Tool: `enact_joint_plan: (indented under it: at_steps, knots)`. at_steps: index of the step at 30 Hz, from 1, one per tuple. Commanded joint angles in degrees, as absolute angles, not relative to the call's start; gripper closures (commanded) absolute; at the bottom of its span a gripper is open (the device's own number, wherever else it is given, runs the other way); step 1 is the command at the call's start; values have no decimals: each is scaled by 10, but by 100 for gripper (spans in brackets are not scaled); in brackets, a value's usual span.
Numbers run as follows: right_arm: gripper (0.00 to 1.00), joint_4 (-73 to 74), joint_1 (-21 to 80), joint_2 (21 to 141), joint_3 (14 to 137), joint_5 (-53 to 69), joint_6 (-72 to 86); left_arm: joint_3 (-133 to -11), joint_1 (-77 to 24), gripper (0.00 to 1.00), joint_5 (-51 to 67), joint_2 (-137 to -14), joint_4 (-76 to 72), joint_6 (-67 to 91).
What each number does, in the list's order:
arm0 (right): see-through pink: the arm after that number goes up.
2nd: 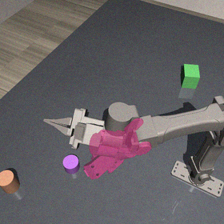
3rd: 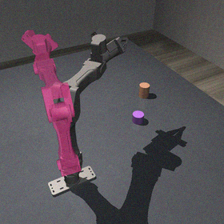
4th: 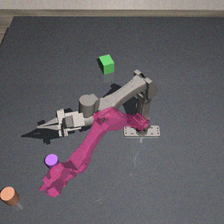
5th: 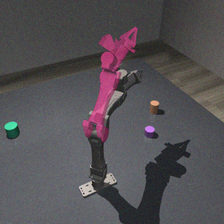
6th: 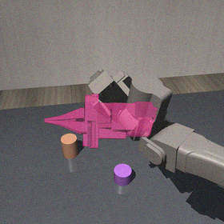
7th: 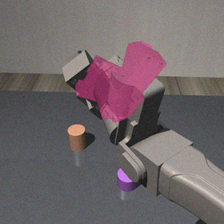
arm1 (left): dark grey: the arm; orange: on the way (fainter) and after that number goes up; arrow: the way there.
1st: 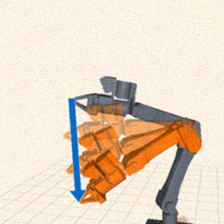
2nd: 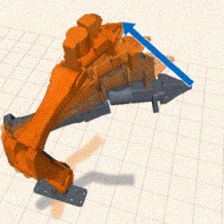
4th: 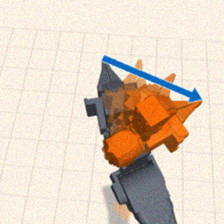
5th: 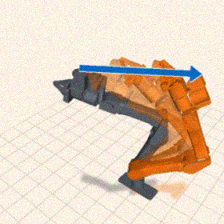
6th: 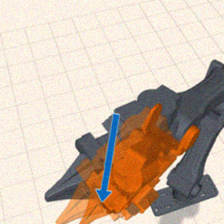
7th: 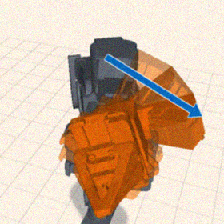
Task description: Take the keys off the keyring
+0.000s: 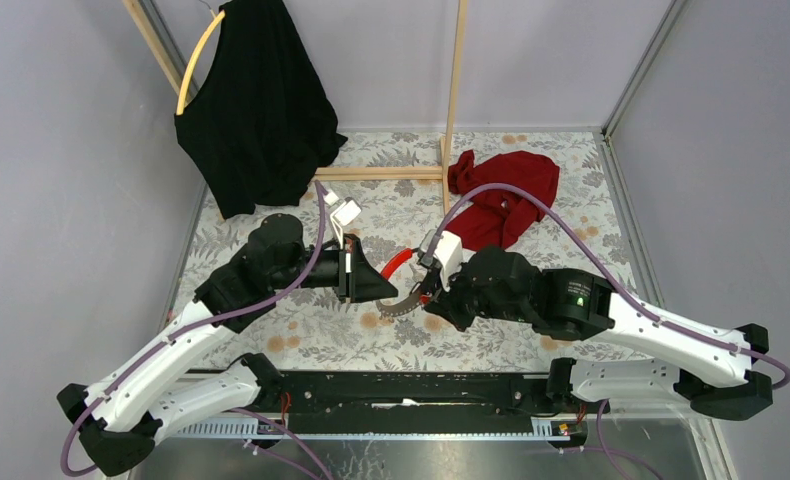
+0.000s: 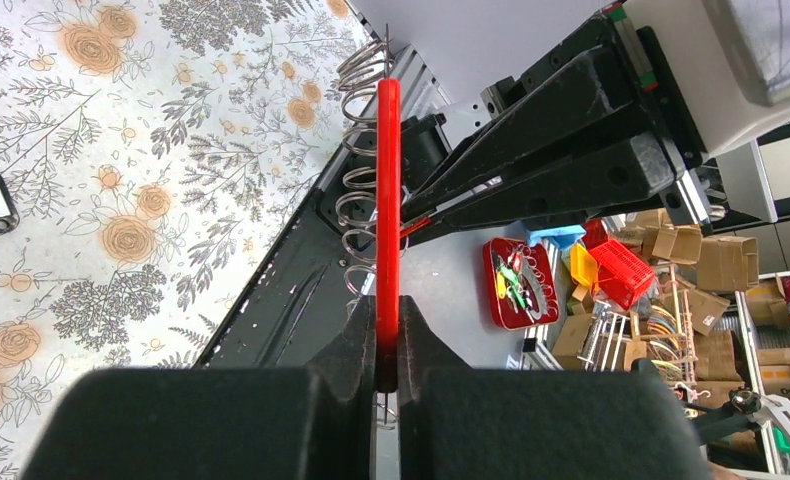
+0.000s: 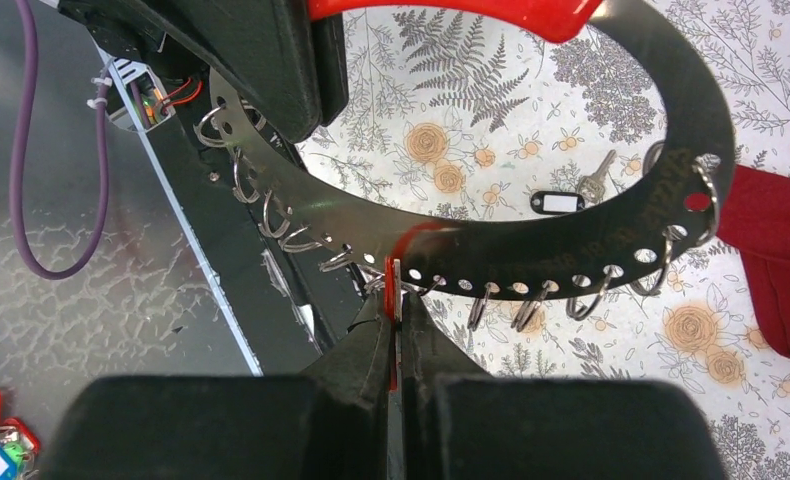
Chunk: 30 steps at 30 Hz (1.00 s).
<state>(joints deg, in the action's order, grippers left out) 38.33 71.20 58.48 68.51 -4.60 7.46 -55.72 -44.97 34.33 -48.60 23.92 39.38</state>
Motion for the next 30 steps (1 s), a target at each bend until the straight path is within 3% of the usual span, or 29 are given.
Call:
enact_joint_plan:
  at_steps: [1, 30]
  knots:
    - [100, 393, 728, 592, 713, -81, 64, -565, -454, 100, 352, -488, 219, 402]
    - [100, 488, 775, 645, 750, -192, 65, -565, -454, 100, 345, -508, 245, 422]
